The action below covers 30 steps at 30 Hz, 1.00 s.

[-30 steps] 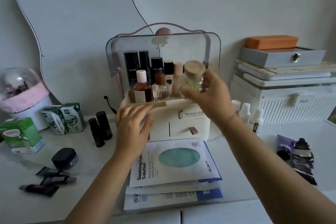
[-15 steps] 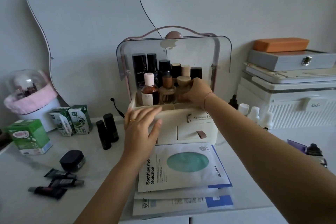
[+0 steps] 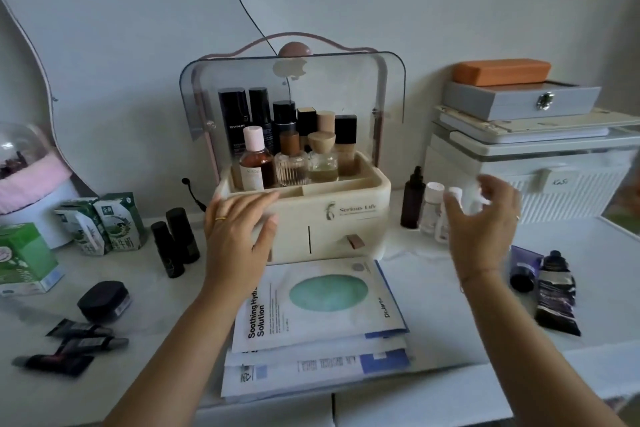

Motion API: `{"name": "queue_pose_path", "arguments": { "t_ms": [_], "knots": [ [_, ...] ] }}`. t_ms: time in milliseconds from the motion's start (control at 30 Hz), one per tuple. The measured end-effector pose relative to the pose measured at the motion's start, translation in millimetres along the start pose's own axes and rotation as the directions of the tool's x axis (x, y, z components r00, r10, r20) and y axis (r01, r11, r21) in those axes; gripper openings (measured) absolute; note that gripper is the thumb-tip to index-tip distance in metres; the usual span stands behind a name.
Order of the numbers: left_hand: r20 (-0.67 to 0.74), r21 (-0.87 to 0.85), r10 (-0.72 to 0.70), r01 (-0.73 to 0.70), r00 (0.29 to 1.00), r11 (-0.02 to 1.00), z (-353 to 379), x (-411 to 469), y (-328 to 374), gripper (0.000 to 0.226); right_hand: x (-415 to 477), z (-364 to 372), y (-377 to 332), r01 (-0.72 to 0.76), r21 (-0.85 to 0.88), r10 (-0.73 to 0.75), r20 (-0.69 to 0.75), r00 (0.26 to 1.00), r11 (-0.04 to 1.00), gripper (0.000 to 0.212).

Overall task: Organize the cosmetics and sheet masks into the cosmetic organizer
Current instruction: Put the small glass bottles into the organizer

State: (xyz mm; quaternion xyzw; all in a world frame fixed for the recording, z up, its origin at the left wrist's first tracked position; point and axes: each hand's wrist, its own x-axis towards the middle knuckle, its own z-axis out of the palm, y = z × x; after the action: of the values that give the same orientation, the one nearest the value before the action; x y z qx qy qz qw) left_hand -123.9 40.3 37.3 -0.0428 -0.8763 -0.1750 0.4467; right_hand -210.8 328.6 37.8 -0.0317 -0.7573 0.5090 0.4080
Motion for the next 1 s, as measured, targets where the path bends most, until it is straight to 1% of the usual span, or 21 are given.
{"name": "queue_pose_path", "arguments": {
  "t_ms": [67,100,133,200,300,367,467,533,567,633,700,733,800,900,1000],
  "knots": [
    [-0.012,0.008,-0.014,0.015,1.000,1.000,2,0,2,0.035,9,-7,29,-0.193,-0.096,0.200,0.072,0.977,0.976,0.062],
    [-0.024,0.009,-0.019,0.020,1.000,1.000,2,0,2,0.034,10,-7,40,-0.256,-0.129,0.272,0.131,0.953,0.958,0.066],
    [-0.036,0.007,-0.022,0.023,0.999,1.000,3,0,3,0.033,9,-6,49,-0.291,-0.154,0.317,0.181,0.931,0.944,0.065],
    [-0.042,0.003,-0.025,0.025,0.999,1.000,2,0,4,0.032,7,-2,60,-0.323,-0.182,0.359,0.216,0.908,0.929,0.053],
    [-0.015,0.007,-0.033,0.033,0.999,0.999,1,0,5,0.034,7,0,65,-0.329,-0.236,0.377,0.203,0.904,0.914,0.029],
    [-0.002,0.003,-0.043,0.043,0.999,0.999,0,1,6,0.035,8,-3,64,-0.311,-0.259,0.364,0.191,0.911,0.915,0.023],
    [-0.007,0.000,-0.040,0.040,0.999,0.999,-1,0,6,0.035,2,-13,43,-0.251,-0.176,0.277,0.141,0.950,0.952,0.022],
    [-0.023,-0.005,-0.039,0.039,0.999,0.999,0,0,6,0.035,-3,-18,11,-0.126,-0.086,0.137,0.140,0.981,0.988,0.023],
    [-0.030,-0.011,-0.041,0.040,0.999,0.999,0,0,6,0.035,-6,-18,-9,-0.045,-0.002,0.045,0.166,0.985,0.999,0.022],
    [-0.036,-0.023,-0.040,0.039,0.999,0.999,1,0,5,0.034,-12,-12,-51,0.102,0.177,-0.144,0.242,0.959,0.979,0.021],
    [-0.032,-0.032,-0.028,0.027,0.999,0.999,2,0,4,0.035,-15,2,-85,0.183,0.246,-0.258,0.321,0.911,0.952,0.022],
    [-0.024,-0.037,-0.027,0.026,0.999,0.999,1,0,4,0.035,-14,12,-96,0.207,0.235,-0.282,0.358,0.890,0.950,0.024],
    [0.000,-0.049,-0.033,0.033,0.999,0.998,0,0,3,0.036,-8,34,-111,0.235,0.149,-0.277,0.433,0.858,0.961,0.028],
    [0.024,-0.059,-0.027,0.029,0.999,0.998,-2,0,1,0.039,8,69,-121,0.266,-0.072,-0.196,0.498,0.845,0.961,0.025],
    [0.020,-0.061,-0.039,0.040,0.999,0.997,-2,-1,1,0.039,20,96,-122,0.253,-0.285,-0.075,0.513,0.855,0.925,0.023]
  ]
}}
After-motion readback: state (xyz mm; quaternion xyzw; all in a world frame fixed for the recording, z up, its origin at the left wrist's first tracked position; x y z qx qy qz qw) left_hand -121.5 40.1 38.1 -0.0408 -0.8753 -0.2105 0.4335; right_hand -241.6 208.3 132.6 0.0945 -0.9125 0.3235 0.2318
